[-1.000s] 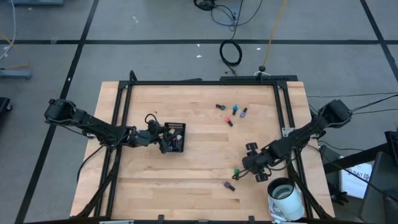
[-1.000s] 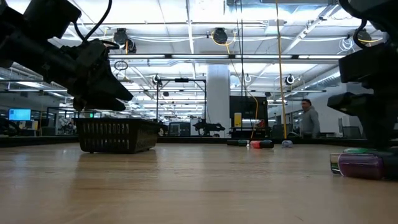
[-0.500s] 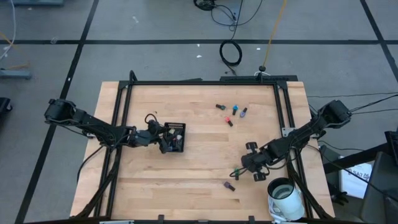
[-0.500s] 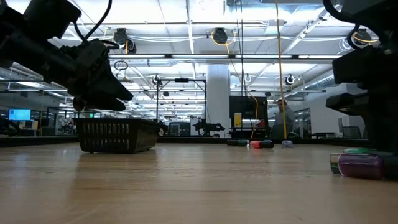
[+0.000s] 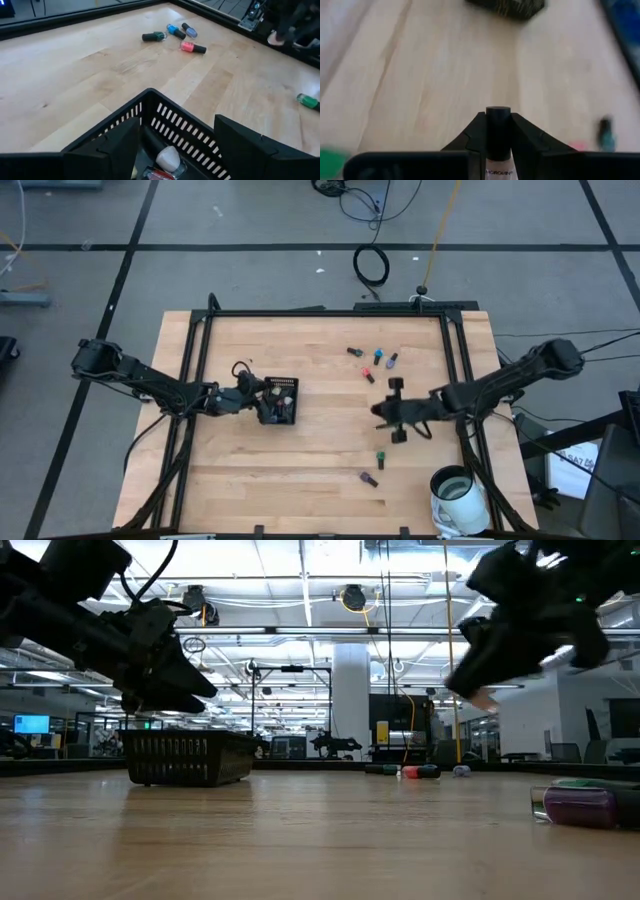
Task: Pick & Place Nail Polish
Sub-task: Put the brown nail polish into the basket
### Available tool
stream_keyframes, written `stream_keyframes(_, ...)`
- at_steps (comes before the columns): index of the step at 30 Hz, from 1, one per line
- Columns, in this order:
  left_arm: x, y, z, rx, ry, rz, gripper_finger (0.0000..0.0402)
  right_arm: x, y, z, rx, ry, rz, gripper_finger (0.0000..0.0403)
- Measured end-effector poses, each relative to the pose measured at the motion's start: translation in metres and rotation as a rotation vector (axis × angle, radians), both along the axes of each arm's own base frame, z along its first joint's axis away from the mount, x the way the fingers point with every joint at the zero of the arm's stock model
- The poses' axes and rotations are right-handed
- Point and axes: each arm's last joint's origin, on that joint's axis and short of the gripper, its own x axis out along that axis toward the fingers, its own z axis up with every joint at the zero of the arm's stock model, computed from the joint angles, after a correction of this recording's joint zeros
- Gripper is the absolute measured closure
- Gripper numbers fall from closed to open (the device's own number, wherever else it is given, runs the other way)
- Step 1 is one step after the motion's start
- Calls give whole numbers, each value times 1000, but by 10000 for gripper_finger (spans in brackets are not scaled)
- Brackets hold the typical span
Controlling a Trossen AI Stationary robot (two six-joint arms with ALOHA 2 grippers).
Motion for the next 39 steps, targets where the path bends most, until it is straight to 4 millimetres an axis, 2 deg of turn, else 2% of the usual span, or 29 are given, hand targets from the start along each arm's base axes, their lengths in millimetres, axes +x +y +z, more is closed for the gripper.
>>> stream_keyframes(7, 0, 1, 0, 30, 8, 9, 151, 8, -37, 0, 42, -245, 93, 357)
stream_keyframes(13, 0, 2, 2, 108, 10, 52, 151, 8, -66, -3, 112, -409, 82, 357)
stream_keyframes(17, 3, 2, 6, 153, -19, 35, 151, 11, -73, -1, 166, -501, 111, 357)
stream_keyframes(24, 18, 3, 11, 262, -65, -31, 151, 26, -70, -5, 277, -629, 252, 357)
stream_keyframes(31, 59, 6, 14, 289, -53, -11, 151, 38, -63, -17, 298, -676, 304, 357)
stream_keyframes(39, 132, -4, 19, 376, -52, -258, 151, 40, -64, -17, 300, -690, 306, 357)
